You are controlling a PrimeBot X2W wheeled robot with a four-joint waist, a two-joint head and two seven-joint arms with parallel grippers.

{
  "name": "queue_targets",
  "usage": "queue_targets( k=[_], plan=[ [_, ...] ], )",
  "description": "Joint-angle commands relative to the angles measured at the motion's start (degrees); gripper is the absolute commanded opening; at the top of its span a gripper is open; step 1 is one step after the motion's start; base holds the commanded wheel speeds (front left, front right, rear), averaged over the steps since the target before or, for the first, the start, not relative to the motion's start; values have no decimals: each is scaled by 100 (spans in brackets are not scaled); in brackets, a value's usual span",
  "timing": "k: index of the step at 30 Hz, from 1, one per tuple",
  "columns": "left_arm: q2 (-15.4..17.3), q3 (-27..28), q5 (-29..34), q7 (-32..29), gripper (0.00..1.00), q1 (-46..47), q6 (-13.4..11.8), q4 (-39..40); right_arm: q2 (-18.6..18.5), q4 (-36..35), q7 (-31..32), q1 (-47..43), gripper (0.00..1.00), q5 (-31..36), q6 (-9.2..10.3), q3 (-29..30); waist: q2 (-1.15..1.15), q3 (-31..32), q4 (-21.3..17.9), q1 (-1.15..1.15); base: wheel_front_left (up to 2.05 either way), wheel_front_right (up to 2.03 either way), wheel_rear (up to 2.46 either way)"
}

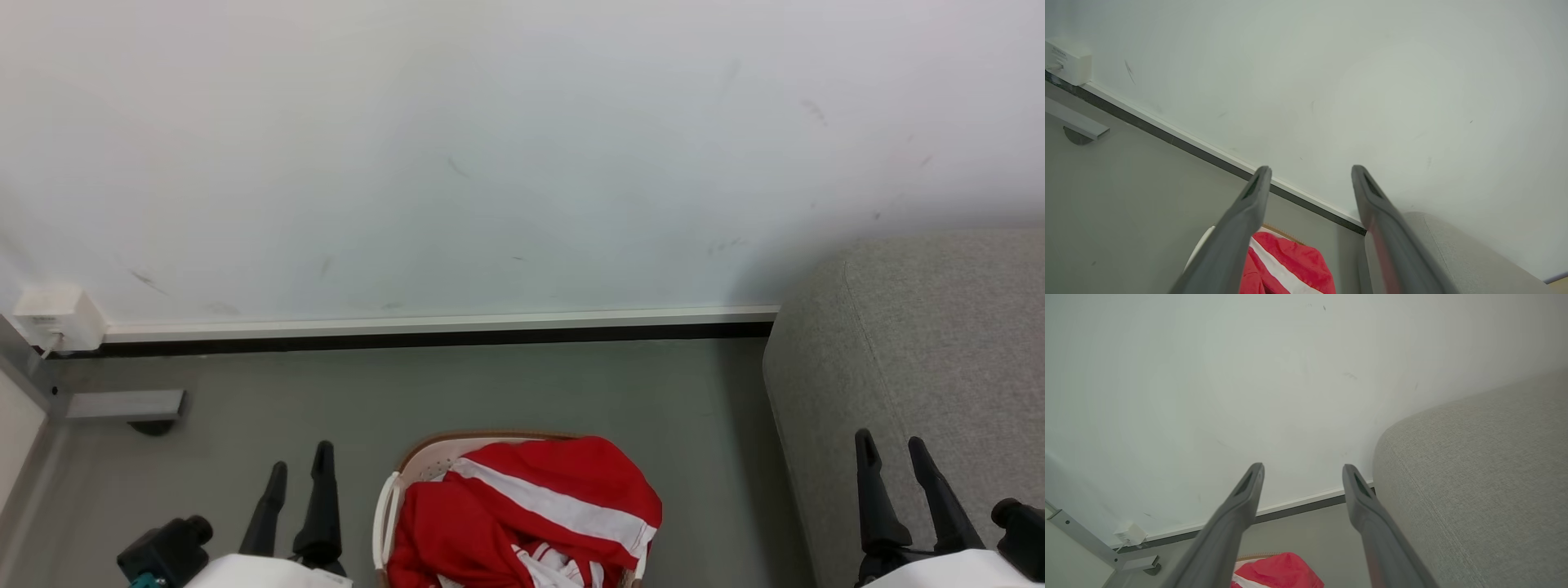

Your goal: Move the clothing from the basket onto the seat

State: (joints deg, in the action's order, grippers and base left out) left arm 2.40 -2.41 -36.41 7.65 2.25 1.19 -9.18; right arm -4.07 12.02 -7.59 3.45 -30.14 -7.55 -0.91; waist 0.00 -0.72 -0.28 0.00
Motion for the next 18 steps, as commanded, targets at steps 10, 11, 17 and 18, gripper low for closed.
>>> queue_targets(
  k=[10,11,17,18],
  plan=[
    [52,-102,799,185,100,-41,-59,148,-83,-38,-192,72,100,770,7,-98,0,-5,-11,0,0,0,0],
    [53,-108,875,201,100,-50,-57,145,-86,-31,-207,73,100,835,7,-105,0,-7,-15,0,0,0,0],
    [56,-91,1268,290,100,-83,-41,99,-104,36,-286,88,100,1181,8,-144,0,-18,-35,0,0,0,0],
    [56,-89,1325,294,100,-82,-41,94,-106,48,-301,93,100,1236,8,-151,0,-20,-36,0,0,0,0]
  ],
)
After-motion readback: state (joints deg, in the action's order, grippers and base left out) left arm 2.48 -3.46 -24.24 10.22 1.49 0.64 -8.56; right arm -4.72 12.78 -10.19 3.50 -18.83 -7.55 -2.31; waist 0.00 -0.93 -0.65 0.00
